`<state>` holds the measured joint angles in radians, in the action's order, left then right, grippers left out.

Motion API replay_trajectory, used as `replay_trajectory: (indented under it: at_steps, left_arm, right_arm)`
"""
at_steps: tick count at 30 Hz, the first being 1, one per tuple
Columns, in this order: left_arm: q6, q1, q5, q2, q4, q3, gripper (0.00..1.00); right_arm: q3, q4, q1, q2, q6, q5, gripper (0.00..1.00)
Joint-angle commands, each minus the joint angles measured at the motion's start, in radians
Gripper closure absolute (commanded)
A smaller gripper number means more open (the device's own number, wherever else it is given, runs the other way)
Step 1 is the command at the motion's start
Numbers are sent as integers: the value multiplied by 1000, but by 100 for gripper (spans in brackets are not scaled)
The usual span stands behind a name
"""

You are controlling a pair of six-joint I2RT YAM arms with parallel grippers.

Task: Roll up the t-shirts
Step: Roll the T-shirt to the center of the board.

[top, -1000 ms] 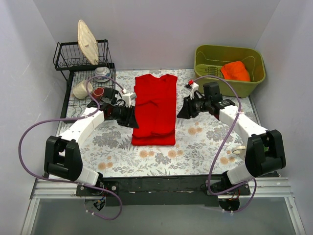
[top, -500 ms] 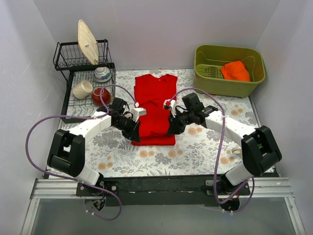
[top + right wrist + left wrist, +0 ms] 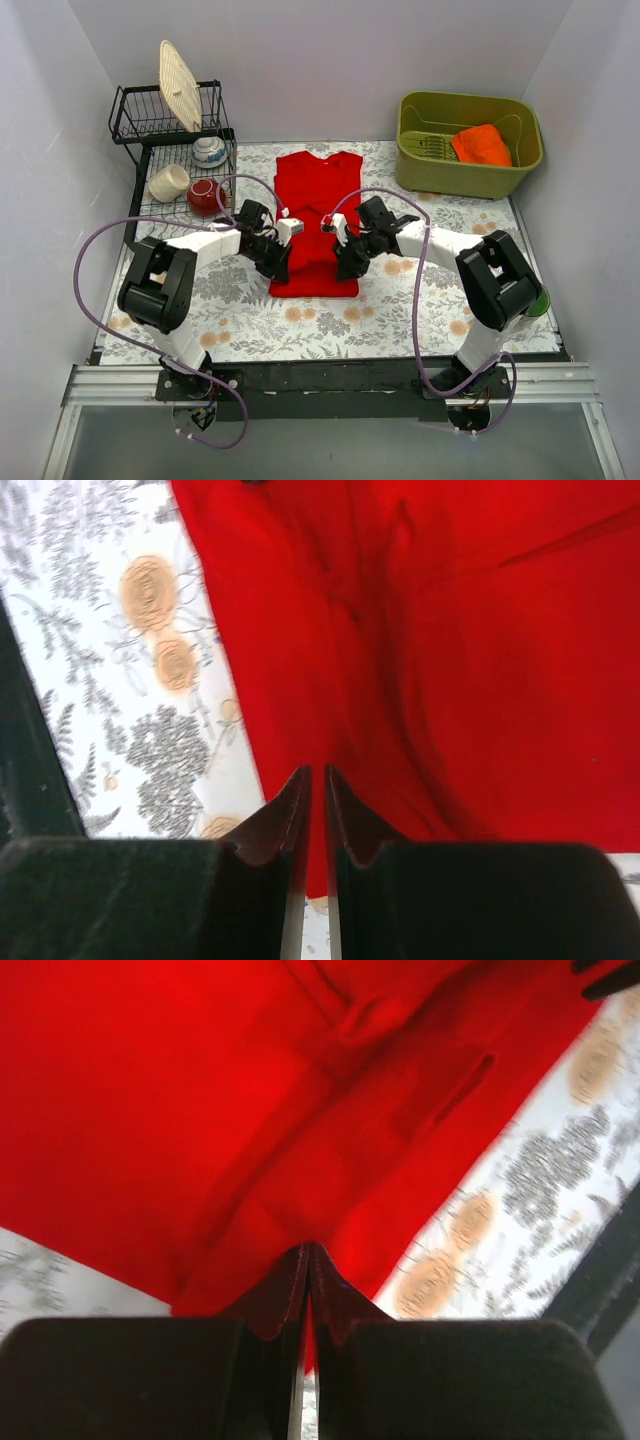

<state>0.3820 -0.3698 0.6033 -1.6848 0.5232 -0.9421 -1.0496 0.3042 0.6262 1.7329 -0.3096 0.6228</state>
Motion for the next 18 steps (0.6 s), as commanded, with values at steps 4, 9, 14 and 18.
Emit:
replay_trajectory:
  at_steps: [4, 9, 14, 18]
  left_arm:
    - [61, 8, -189, -42, -146, -181, 100]
    - [28, 14, -139, 32, -135, -189, 86]
    - [-240, 9, -19, 258, -121, 25, 49]
    - [-545, -4, 47, 424, -54, 143, 39]
  right_arm:
    - [-150, -97, -85, 77, 58, -120, 84]
    - [-227, -53, -137, 105, 21, -127, 79]
    - [-159, -42, -140, -13, -36, -150, 56]
    - [-93, 7, -140, -133, -72, -175, 48]
